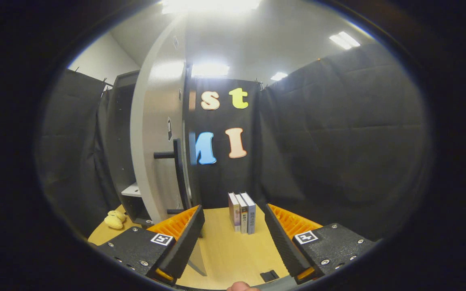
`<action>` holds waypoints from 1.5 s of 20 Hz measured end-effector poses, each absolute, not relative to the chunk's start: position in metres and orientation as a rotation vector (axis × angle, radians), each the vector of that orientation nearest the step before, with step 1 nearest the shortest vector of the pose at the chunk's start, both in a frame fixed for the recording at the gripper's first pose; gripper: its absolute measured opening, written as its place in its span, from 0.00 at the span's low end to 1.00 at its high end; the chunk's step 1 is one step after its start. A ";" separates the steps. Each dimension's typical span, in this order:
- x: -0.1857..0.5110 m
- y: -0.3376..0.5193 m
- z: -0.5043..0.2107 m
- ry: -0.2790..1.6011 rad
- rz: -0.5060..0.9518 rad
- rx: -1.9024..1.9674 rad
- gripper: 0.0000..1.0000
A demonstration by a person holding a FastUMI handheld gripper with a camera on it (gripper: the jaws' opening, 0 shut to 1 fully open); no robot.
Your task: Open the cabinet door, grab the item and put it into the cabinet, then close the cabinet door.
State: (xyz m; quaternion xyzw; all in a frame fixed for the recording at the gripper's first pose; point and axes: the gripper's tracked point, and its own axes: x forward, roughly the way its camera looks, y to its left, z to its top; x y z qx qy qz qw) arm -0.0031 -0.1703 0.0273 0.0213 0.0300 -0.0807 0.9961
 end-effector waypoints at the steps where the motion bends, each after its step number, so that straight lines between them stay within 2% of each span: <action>1: 0.003 -0.168 0.026 0.065 -0.143 0.043 0.93; 3: 0.007 -0.160 0.028 0.071 -0.092 0.041 0.93; 13: 0.002 -0.137 0.026 0.073 -0.036 0.056 0.91; 20: 0.003 -0.072 0.028 0.065 0.084 0.041 0.91; 30: 0.026 -0.010 0.029 0.076 0.174 0.106 0.91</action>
